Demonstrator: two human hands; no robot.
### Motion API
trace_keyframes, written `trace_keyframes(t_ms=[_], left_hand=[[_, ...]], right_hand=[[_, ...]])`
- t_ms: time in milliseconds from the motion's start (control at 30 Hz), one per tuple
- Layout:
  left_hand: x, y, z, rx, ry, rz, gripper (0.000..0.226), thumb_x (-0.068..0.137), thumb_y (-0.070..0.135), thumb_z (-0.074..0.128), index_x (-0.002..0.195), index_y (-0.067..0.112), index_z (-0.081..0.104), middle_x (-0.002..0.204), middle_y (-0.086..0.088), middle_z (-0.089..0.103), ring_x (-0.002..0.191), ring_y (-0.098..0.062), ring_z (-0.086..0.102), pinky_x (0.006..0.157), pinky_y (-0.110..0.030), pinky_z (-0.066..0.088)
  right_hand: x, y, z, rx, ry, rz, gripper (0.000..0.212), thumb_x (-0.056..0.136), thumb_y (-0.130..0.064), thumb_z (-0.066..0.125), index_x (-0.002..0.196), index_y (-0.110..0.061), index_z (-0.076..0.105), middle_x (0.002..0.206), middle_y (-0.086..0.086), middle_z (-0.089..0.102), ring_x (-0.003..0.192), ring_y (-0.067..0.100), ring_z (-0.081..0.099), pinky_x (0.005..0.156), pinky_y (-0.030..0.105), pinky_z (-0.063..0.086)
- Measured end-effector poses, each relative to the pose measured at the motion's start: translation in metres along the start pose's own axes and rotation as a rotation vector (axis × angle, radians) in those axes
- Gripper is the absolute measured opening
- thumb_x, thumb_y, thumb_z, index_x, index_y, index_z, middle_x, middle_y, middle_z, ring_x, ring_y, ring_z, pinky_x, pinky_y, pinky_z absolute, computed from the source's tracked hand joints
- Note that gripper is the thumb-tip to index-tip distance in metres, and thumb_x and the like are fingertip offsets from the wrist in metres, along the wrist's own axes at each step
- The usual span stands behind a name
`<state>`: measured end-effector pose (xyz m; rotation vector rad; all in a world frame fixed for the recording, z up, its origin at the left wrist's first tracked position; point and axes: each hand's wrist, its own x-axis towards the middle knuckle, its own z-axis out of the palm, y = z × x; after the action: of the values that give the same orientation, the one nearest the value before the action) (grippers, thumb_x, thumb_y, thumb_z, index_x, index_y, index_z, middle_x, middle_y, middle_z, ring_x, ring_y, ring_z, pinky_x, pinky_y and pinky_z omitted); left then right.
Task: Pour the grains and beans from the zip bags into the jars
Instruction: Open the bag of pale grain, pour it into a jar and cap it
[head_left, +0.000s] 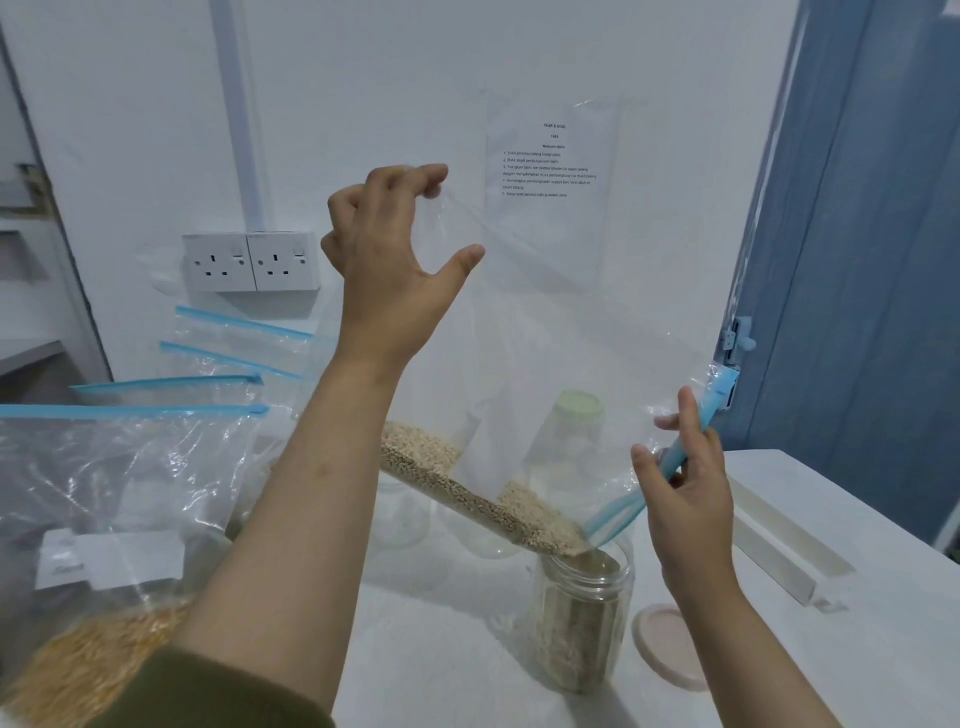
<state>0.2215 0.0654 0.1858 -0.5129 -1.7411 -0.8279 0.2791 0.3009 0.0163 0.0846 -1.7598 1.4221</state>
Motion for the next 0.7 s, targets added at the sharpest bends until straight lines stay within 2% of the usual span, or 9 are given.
trace_keyframes(t_ms=[400,700], left_hand=[[-0.0019,-0.0010,-0.0028,-0.008,-0.011,-0.009,0.059,0.078,0.043,0.073,0.132,0.028,0.054,0.123,0.014,0.052,0.119,-0.012,0.036,0.082,-0.027,0.023],[-0.0017,-0.0022,-0.0018,-0.009,-0.015,-0.011,0.059,0.079,0.042,0.073,0.132,0.027,0.054,0.124,0.012,0.053,0.120,-0.014,0.037,0.084,-0.026,0.023]], right_hand=[[-0.0013,-0.0034,0.0007,0.012,0.005,0.013,0.066,0.098,-0.007,0.059,0.152,-0.036,0.035,0.109,-0.013,0.049,0.085,0.001,0.049,0.076,0.010,0.046],[-0.0018,-0.0023,0.0008,0.017,0.017,0.016,0.067,0.097,-0.007,0.059,0.151,-0.038,0.035,0.110,-0.013,0.049,0.086,0.005,0.048,0.075,0.010,0.045]])
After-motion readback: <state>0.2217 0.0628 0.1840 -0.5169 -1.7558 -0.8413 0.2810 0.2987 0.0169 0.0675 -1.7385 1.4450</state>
